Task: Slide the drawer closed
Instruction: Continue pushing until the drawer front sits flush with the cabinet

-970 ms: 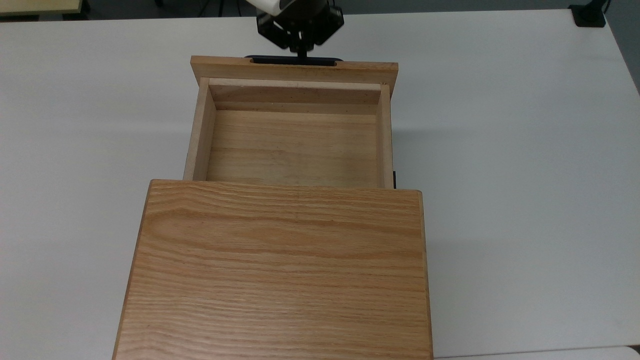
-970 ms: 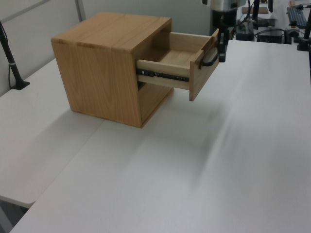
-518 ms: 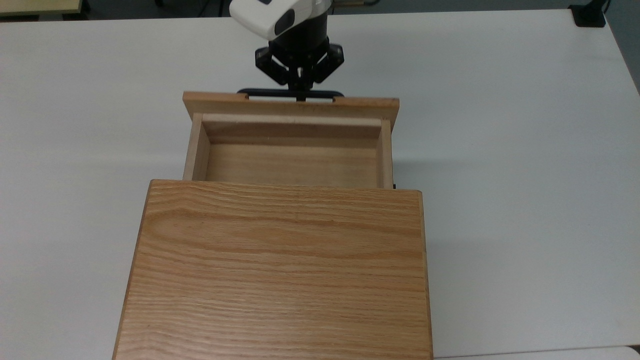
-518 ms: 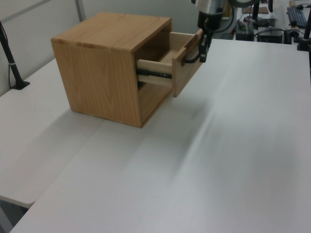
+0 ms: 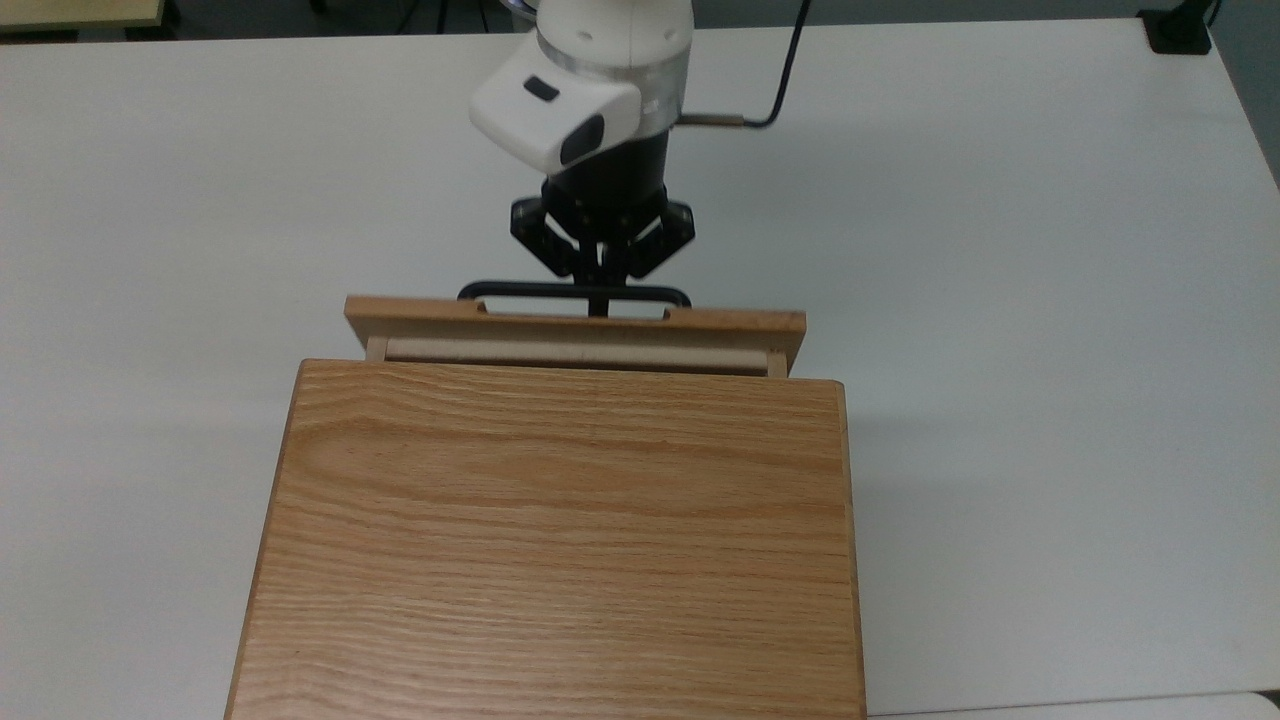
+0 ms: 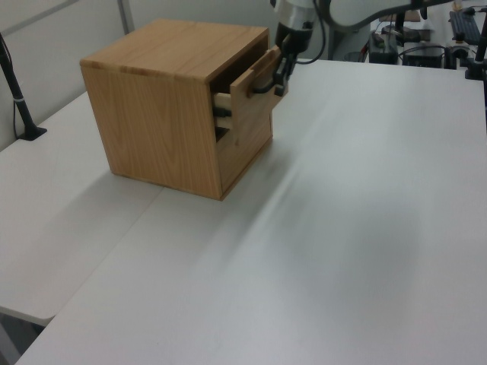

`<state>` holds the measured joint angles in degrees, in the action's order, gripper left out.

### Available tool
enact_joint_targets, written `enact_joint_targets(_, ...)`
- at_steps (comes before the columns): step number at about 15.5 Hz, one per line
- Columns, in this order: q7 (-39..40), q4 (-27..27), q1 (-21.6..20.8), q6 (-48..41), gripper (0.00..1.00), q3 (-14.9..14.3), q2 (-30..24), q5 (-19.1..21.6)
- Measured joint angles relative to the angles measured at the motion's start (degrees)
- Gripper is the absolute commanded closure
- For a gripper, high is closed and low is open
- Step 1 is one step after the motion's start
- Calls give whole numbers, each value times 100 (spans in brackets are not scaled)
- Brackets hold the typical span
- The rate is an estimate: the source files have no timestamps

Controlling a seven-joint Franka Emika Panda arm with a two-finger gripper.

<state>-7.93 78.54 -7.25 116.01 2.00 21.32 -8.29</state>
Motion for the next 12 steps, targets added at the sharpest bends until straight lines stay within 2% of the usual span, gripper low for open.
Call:
enact_joint_targets(4, -344, -191, -89, 769, 100, 0, 439, -373)
enact_joint_targets(8, -402, -210, -166, 1303, 100, -136, 595, -406)
enact_joint_targets(12, -350, -192, -213, 1351, 100, -205, 597, -406)
